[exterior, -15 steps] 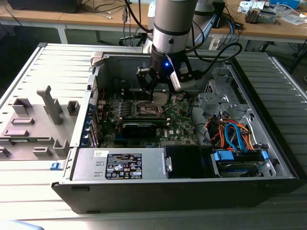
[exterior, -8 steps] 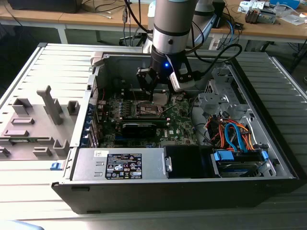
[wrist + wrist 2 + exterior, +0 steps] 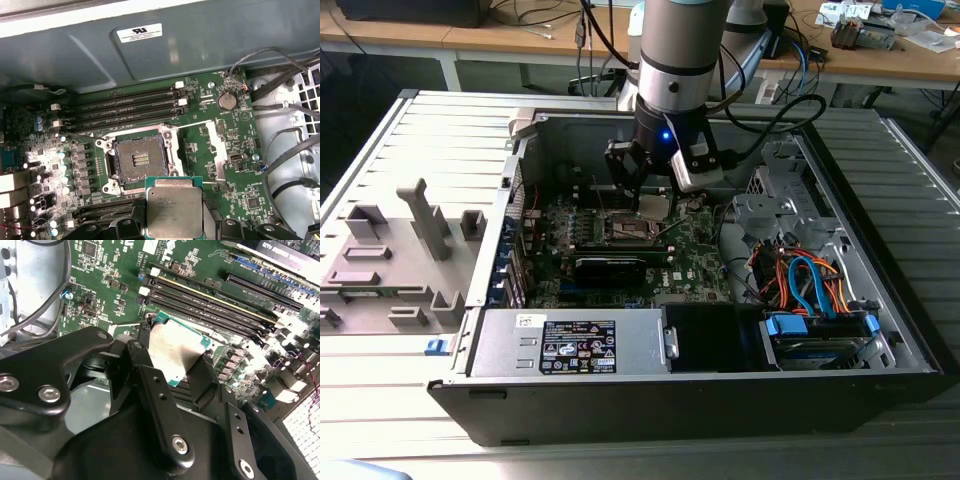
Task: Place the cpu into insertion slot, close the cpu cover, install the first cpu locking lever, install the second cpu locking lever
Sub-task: 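Place the cpu into insertion slot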
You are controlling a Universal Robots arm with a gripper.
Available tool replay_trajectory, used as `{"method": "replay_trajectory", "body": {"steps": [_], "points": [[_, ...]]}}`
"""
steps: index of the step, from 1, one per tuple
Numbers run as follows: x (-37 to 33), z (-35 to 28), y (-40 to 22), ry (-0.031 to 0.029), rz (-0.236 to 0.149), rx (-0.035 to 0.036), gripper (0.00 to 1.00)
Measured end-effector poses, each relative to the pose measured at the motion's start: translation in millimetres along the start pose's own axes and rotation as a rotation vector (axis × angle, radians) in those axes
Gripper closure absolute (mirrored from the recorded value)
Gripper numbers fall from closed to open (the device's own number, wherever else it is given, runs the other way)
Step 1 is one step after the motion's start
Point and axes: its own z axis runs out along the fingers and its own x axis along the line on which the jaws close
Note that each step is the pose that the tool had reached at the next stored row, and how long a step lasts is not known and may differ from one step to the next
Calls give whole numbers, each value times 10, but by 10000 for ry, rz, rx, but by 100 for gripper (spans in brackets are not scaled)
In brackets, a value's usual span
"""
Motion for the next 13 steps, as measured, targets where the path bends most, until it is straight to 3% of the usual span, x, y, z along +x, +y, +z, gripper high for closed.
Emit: {"method": "replay_trajectory", "body": {"steps": [13], "points": [[0,1,-1,-17,375,-3,45]]}}
